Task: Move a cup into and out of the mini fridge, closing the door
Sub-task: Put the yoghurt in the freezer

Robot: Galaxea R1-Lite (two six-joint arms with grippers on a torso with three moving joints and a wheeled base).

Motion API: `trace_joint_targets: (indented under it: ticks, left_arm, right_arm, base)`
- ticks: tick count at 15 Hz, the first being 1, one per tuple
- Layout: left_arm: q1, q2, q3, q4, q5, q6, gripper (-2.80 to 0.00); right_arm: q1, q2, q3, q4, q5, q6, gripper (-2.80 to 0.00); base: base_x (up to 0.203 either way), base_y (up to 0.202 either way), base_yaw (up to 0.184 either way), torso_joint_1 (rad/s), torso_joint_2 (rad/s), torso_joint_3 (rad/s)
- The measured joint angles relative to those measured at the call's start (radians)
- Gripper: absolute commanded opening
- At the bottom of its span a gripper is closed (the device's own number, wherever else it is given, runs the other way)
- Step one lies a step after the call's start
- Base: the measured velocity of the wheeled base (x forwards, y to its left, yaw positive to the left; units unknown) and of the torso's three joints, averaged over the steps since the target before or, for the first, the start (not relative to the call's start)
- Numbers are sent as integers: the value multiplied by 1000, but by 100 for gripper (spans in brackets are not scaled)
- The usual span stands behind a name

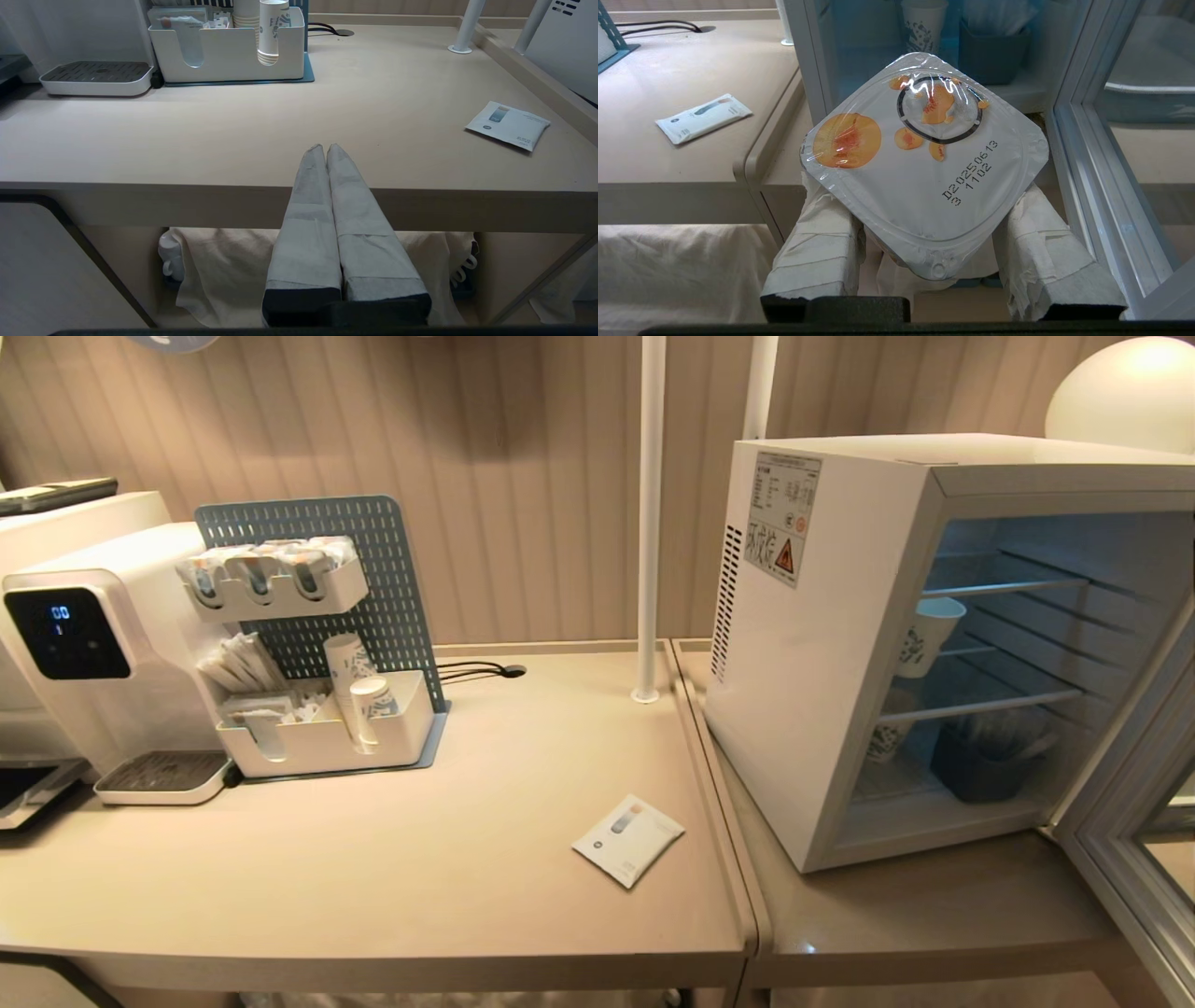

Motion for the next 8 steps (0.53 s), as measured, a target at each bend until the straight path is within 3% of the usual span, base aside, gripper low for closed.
trace_joint_targets:
  ticks: [5, 8]
  left_arm:
    - [0, 0, 0, 0, 1, 0, -280]
    - [0, 0, 0, 0, 0, -1, -280]
  right_arm:
    - [1, 27, -36, 36, 11, -17, -280]
    - [2, 171, -200, 41, 37, 85, -280]
  base:
    - [0, 0, 0, 0, 0, 0]
    - [0, 0, 0, 0, 0, 0]
